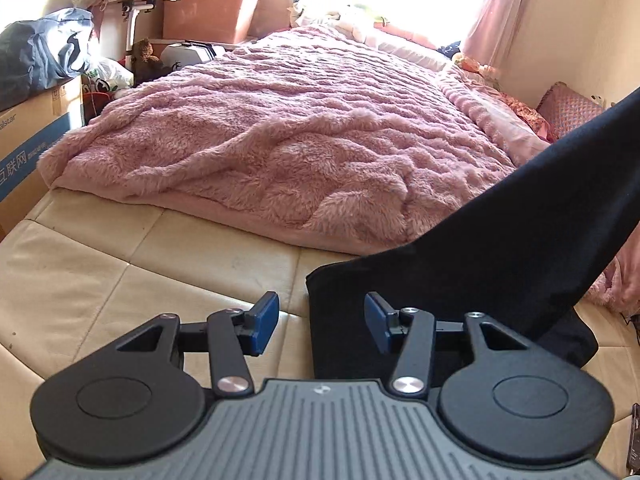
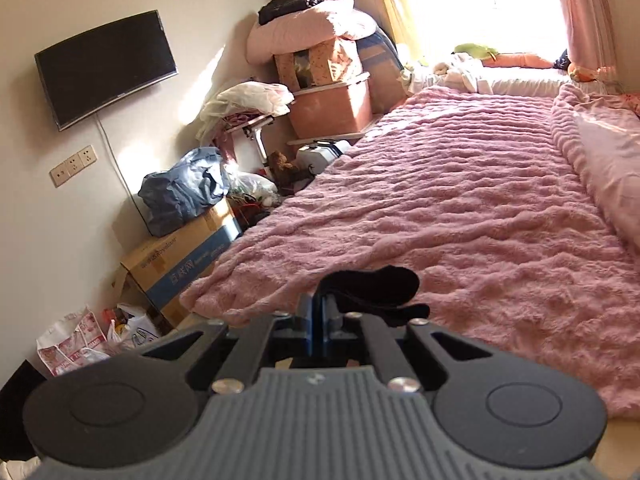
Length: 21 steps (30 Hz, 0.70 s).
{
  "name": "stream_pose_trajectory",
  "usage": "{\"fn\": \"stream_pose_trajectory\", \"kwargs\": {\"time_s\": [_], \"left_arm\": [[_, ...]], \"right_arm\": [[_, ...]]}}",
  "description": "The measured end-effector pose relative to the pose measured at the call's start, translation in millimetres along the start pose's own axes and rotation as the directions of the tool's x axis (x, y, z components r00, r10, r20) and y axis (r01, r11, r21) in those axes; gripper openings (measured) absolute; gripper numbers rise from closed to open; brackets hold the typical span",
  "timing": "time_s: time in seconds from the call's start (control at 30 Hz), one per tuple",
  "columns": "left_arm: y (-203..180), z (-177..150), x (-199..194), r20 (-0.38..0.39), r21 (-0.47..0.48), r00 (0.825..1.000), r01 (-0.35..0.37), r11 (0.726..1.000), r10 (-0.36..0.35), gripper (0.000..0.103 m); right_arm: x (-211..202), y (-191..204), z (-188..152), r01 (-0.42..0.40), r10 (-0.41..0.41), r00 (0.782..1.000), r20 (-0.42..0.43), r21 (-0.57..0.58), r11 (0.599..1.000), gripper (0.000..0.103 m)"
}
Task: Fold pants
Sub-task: 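Grasp the trouser fold with the right gripper and lift it over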
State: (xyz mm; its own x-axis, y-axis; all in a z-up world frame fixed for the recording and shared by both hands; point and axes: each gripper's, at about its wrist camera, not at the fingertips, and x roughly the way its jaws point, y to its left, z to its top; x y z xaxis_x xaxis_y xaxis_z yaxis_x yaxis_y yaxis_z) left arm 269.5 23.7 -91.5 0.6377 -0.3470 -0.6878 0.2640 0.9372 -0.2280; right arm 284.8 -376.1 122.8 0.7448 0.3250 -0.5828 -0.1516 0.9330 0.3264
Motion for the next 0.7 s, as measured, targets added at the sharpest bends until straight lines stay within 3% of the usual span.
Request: {"fn": "stream_pose_trajectory", "kwargs": {"time_s": [0.1,0.27,0.43,0.6,0.7], "left_arm": [[-20,-2,19,-0.032,0.031,0.999,0.017,0.999,-0.016,0.058],[-48,-14,63,-0.108,0.083,0.994,0.022,0.996,-0.012,0.056],[-62,-34,101,-0.187,0.119,0.982,0.013,0.993,0.009,0.049],[-56,-50,115,-0.230,0.123,0.972,-0.015,0.992,0.044,0.045],[-54,-53,114,-0.222,0.123,0.974,-0.009,0.992,0.036,0.045]], "right_arm": [[-3,-49,-11,0.053,-0.051,0.997,-0.058,0.033,0.998,0.000],[15,-144,-58,0.114,-0.091,0.978,-0.186,0.115,0.987,0.000],[64,-238,-134,0.194,-0.098,0.930,-0.354,0.245,0.950,0.000],[96,-294,-200,0.285,-0.093,0.868,-0.488,0.336,0.898,0.000],[101,-307,-210,0.301,-0.074,0.860,-0.504,0.386,0.872,0.000]]}}
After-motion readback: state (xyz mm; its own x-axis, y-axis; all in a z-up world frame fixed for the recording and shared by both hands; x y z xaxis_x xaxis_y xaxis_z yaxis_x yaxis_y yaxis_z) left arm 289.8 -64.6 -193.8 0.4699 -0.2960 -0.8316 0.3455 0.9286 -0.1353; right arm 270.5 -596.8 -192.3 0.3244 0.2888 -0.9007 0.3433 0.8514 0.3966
